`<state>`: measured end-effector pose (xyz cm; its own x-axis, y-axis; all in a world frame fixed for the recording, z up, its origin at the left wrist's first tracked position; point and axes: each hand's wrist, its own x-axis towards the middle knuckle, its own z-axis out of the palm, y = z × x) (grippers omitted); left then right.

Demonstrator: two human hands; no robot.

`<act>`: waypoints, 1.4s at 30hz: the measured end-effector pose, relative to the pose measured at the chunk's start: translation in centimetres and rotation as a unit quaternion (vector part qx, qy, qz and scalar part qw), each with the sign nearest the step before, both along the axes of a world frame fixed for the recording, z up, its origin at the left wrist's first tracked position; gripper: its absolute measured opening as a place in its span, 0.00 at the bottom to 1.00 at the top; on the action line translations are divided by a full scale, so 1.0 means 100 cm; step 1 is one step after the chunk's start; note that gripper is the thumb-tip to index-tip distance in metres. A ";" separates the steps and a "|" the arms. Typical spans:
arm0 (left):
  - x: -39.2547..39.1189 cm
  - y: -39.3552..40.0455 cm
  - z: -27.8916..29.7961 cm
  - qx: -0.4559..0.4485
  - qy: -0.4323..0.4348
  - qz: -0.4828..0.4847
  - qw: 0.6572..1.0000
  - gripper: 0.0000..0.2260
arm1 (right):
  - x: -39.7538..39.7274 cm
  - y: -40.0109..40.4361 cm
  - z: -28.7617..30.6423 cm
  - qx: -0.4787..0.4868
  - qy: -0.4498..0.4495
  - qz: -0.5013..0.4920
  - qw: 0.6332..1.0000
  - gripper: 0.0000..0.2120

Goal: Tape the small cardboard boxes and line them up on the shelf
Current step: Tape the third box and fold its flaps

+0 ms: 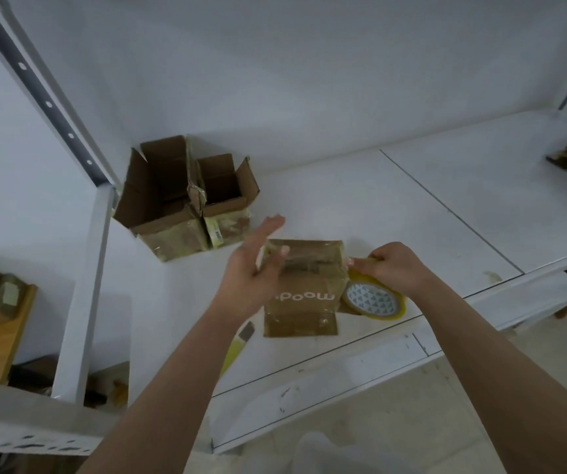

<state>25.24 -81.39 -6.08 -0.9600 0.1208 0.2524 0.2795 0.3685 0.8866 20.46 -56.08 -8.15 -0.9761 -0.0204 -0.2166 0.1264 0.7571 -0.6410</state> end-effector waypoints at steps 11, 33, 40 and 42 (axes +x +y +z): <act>0.039 -0.038 -0.055 -0.459 -0.287 0.128 0.831 0.25 | 0.000 -0.003 -0.007 0.003 0.024 -0.028 0.999 0.25; 0.016 0.002 0.042 -0.027 -0.131 0.042 0.990 0.06 | 0.001 -0.001 -0.004 0.007 0.002 -0.019 1.000 0.29; -0.022 0.050 0.050 -0.005 -0.213 -0.031 0.977 0.19 | 0.005 0.000 0.000 0.008 0.001 -0.005 1.000 0.28; -0.034 0.060 0.050 -0.013 -0.223 -0.066 0.973 0.16 | 0.006 0.002 0.004 -0.024 -0.016 -0.005 1.000 0.24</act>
